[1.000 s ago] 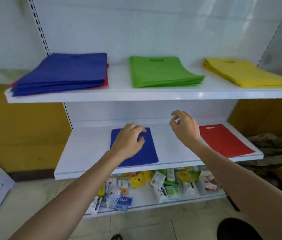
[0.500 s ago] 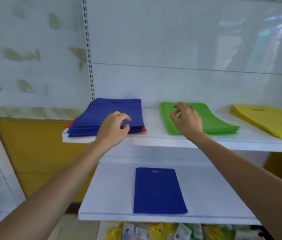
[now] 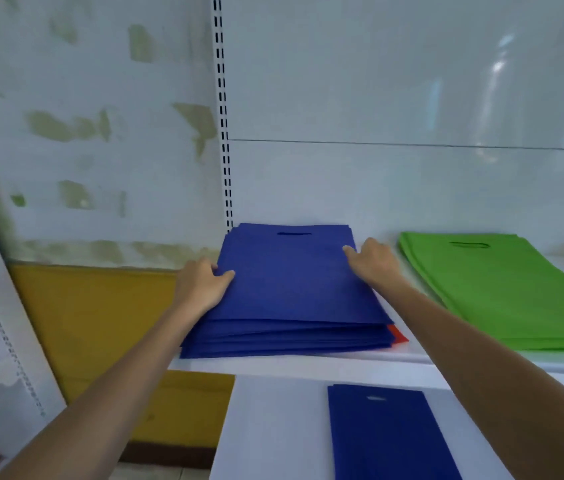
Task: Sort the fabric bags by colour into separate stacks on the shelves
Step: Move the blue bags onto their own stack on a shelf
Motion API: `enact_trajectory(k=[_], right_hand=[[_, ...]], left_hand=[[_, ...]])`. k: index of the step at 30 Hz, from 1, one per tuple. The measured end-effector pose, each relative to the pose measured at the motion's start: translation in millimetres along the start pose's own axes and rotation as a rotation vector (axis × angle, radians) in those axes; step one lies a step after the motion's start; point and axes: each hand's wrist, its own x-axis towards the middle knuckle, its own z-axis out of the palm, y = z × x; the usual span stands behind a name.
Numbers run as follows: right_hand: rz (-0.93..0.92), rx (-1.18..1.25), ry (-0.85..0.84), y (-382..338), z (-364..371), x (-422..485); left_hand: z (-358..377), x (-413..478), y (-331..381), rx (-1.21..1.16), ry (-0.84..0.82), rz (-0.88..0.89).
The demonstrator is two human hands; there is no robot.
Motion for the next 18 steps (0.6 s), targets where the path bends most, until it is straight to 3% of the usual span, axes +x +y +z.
enact_trajectory(k=[4, 9, 14, 16, 18], right_hand=[[0.117, 0.040, 0.067, 3.8, 30.2, 3.0], [-0.058, 0.009, 0.289, 1.6, 29.9, 2.0], [-0.075, 0.027, 0.348, 1.1, 28.9, -0.5], [-0.142, -0.023, 0.397, -1.9, 28.0, 0.6], [-0.209, -0.074, 0.399, -6.9, 24.7, 0.7]], left_hand=[[1.3, 8.9, -4.4, -0.026, 0.029, 0.023], [2.8, 9.0, -2.9, -0.046, 0.145, 0.154], [1.9, 0.0, -1.2, -0.100, 0.247, 0.205], [-1.0, -3.0, 1.1, -0.053, 0.289, 0.267], [-5.7, -6.5, 6.6, 0.115, 0.341, 0.440]])
